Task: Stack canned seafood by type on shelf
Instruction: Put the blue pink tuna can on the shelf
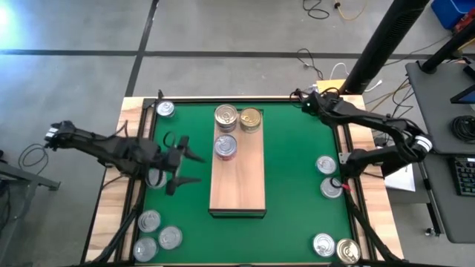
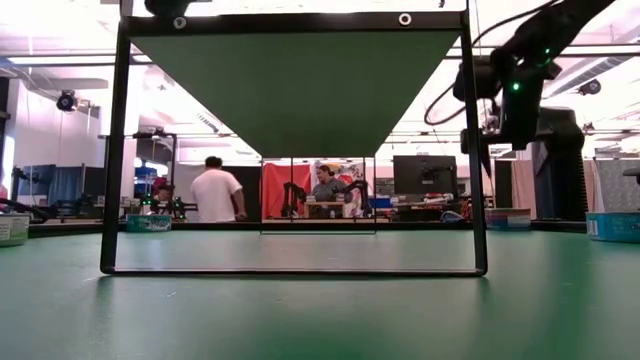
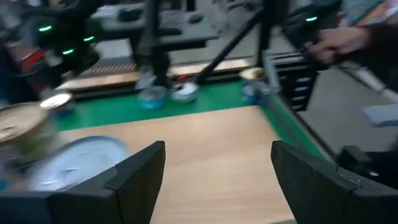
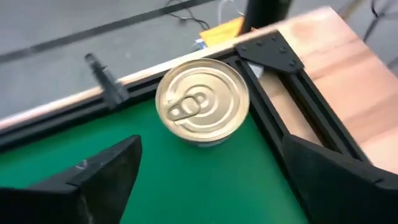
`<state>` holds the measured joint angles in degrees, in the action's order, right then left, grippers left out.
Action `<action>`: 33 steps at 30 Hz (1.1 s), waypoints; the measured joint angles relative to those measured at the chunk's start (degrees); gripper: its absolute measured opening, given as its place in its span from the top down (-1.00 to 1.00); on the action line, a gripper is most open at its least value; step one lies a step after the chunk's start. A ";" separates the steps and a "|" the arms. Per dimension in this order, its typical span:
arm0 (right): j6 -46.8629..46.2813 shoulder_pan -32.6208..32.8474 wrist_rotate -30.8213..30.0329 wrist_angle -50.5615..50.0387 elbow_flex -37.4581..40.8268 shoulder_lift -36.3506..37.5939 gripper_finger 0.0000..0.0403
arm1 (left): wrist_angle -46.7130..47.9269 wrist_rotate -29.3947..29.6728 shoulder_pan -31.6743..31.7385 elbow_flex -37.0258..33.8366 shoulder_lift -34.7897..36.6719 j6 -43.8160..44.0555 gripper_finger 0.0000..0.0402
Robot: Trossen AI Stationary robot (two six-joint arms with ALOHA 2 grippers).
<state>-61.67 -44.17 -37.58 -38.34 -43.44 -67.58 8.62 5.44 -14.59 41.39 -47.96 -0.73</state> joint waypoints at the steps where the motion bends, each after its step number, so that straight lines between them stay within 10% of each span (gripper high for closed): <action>1: -0.99 -0.32 -0.11 0.31 0.00 -0.46 -0.78 | -2.17 0.00 -1.20 -1.88 0.21 0.08 -0.39; 17: -5.72 -6.84 1.69 7.08 -5.95 -14.48 0.35 | 5.51 4.84 -10.01 -16.32 1.56 14.97 -0.39; 33: -1.43 2.03 6.08 5.13 -5.98 -20.88 0.80 | 3.45 10.56 -13.85 -27.41 1.51 26.11 -0.39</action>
<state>-63.10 -42.14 -31.50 -33.21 -49.43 -88.45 12.07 16.00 -28.45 13.98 -46.45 25.38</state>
